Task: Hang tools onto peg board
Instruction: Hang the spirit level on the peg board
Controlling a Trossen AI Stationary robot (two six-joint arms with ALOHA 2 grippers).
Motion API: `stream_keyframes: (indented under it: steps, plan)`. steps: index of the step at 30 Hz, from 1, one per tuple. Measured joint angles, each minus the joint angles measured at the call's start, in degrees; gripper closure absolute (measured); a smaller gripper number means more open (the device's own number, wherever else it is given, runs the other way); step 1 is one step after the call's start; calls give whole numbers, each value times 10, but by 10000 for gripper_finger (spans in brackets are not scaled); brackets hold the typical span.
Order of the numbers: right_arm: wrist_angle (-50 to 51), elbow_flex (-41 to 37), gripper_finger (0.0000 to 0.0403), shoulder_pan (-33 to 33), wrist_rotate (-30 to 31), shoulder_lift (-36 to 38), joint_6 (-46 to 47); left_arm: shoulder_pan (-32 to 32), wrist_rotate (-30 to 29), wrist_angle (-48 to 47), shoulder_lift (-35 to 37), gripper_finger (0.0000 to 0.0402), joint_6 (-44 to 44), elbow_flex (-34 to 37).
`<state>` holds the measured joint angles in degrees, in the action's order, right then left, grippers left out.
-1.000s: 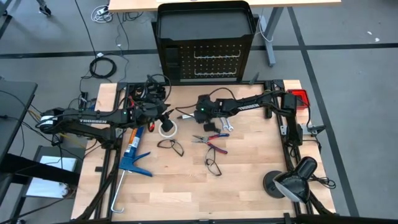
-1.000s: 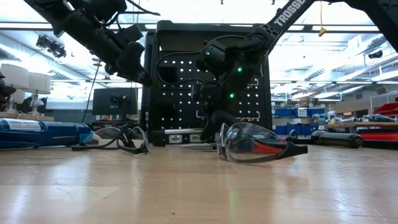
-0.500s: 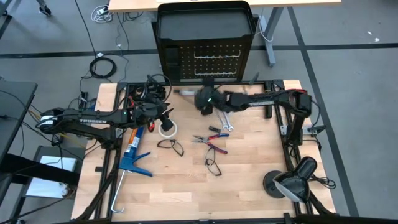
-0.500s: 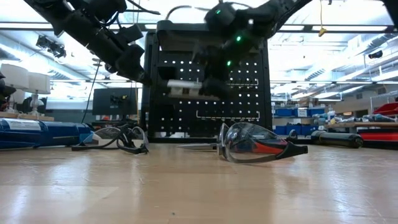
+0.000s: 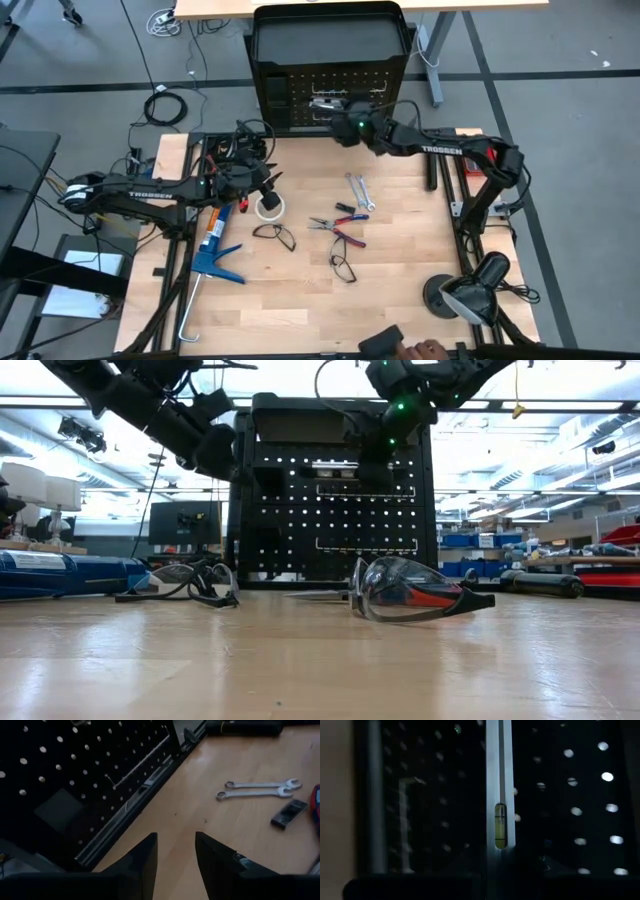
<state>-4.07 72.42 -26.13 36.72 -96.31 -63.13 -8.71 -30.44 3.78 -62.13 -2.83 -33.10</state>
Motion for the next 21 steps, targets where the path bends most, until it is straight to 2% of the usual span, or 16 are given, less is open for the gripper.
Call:
stream_keyframes:
  steps: [9, 21]
  plan:
    - [-10, 0, 334, -34, 21, -1, -54, 6, 3, 37, -33, 266, -2, 0]
    - [-5, 0, 323, -64, 9, -1, -61, 13, 7, 72, -75, 266, -3, 0]
